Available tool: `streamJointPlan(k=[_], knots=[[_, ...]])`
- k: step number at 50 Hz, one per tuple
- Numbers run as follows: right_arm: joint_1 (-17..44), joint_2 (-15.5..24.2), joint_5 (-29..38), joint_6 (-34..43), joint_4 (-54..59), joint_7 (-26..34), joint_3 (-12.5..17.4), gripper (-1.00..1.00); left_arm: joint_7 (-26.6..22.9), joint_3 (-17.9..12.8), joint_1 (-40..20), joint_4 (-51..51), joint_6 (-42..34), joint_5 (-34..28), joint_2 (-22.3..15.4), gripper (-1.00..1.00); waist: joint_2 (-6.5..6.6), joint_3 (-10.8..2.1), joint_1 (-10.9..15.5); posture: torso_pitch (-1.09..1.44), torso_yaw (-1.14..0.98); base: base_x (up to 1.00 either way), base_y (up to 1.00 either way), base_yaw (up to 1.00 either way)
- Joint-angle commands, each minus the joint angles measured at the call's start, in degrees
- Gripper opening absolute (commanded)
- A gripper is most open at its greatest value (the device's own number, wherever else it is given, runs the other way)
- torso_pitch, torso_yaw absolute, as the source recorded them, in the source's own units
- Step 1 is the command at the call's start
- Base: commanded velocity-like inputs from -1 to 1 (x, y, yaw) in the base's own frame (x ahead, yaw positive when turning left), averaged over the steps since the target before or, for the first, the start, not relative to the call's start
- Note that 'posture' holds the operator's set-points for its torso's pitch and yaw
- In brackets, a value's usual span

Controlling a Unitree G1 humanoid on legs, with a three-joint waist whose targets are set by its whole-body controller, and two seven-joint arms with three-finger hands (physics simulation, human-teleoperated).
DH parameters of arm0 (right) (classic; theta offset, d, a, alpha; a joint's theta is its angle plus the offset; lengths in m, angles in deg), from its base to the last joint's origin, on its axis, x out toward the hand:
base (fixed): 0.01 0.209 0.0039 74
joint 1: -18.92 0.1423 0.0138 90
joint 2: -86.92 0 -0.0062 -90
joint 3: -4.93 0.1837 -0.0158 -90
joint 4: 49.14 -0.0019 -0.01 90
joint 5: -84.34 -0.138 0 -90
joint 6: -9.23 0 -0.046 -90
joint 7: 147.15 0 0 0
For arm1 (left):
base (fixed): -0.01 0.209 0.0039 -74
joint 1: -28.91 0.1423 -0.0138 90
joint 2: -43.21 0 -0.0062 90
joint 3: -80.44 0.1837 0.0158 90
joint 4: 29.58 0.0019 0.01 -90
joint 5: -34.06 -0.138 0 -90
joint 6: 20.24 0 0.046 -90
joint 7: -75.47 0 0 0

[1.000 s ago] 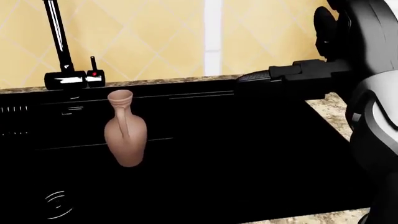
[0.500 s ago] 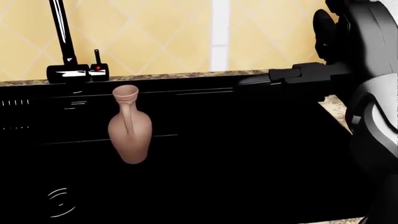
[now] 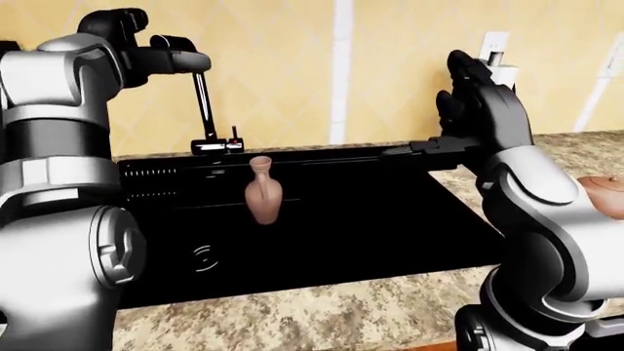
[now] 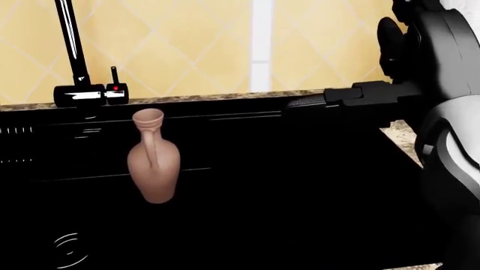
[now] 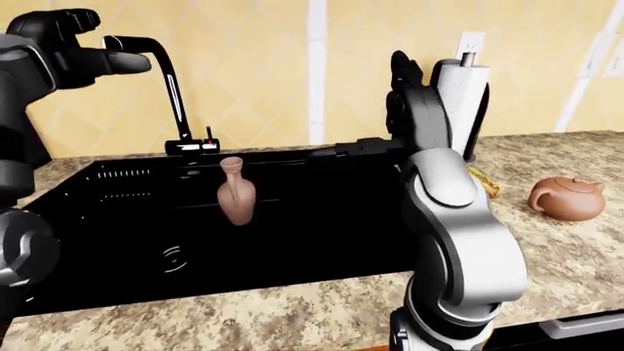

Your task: Turn the sink spout to the right.

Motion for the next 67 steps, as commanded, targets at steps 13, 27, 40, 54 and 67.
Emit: streamJointPlan(k=[13, 27, 40, 54, 67], knots=[[2.9, 1.3, -0.1, 0.2, -1.7, 0.4, 1.1, 1.0, 1.9, 0.3, 1.8, -10.5, -3.3, 2.6, 4.2, 1.0, -0.04, -0.48, 0.1, -0.5, 0.0, 0.0, 0.0, 0.0], [1.7, 1.3, -0.2, -0.5, -2.3, 0.4, 1.2, 1.0, 4.5, 1.0, 6.7, -17.3, -5.8, 5.0, 8.4, 1.0, 0.12, -0.6, 0.0, -0.5, 0.0, 0.0, 0.0, 0.0], [1.6, 2.0, -0.7, 0.5, -3.3, 0.9, 2.3, 1.0, 6.8, 3.4, 8.0, -25.4, -11.1, 5.1, 14.2, 1.0, -0.48, -0.55, 0.0, -0.5, 0.0, 0.0, 0.0, 0.0], [1.1, 3.1, -1.7, 1.0, -4.1, 1.4, 4.1, 1.0, 6.2, 9.2, 0.5, -29.9, -17.9, 0.0, 23.3, 1.0, -1.09, -0.31, -0.1, -0.5, 0.0, 0.0, 0.0, 0.0], [1.1, 4.6, -3.0, 1.9, -4.7, 1.8, 6.1, 1.0, 4.7, 12.1, 5.8, -34.9, -19.6, -7.0, 31.5, 1.0, -1.43, -0.4, -0.3, -0.5, 0.0, 0.0, 0.0, 0.0]])
